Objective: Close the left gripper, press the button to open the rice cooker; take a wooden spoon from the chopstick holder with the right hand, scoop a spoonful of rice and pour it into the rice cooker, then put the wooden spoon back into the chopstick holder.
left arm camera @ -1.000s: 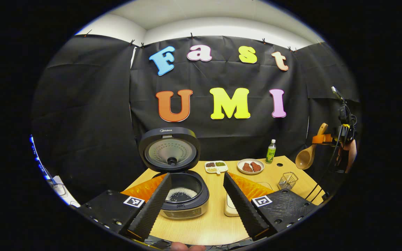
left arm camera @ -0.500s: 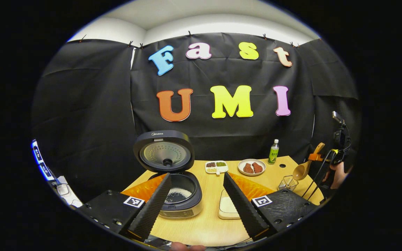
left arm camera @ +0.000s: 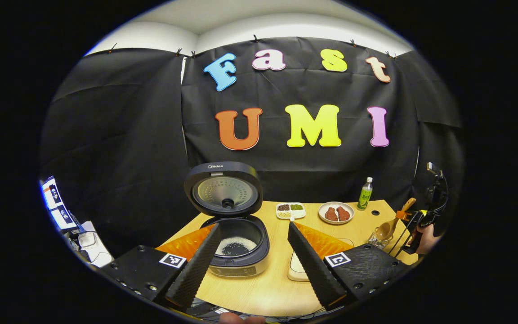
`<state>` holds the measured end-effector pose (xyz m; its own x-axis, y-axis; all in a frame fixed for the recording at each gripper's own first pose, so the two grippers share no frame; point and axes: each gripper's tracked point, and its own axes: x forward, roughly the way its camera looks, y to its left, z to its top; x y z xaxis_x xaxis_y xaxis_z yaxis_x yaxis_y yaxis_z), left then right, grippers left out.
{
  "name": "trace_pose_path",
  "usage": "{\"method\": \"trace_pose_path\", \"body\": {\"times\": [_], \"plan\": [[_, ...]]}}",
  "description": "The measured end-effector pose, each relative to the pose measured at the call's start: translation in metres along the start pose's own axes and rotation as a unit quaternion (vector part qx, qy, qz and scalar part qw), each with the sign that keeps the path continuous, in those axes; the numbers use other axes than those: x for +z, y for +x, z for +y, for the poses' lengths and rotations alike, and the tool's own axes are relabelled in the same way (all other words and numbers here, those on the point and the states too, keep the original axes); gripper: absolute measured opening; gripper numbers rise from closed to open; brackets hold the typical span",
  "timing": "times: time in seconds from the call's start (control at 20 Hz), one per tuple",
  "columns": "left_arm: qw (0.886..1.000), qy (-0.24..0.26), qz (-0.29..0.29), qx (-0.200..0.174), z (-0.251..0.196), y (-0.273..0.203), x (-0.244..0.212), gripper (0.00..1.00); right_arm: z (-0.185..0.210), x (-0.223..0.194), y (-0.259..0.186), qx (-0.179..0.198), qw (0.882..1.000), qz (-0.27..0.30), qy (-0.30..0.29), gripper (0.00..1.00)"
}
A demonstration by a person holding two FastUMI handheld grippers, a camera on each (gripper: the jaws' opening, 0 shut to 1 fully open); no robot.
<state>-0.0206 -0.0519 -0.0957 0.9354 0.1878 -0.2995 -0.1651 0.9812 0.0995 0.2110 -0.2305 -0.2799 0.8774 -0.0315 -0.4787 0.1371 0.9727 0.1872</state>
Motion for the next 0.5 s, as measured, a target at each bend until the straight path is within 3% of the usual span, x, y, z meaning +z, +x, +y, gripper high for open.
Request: {"method": "trace_pose_path", "body": {"times": [0.5], "plan": [[1.0, 0.0, -0.001, 0.009, 0.009, 0.008, 0.012, 0.97, -0.006, -0.026, 0.025, 0.001, 1.0, 0.002, 0.018, 0.12]]}}
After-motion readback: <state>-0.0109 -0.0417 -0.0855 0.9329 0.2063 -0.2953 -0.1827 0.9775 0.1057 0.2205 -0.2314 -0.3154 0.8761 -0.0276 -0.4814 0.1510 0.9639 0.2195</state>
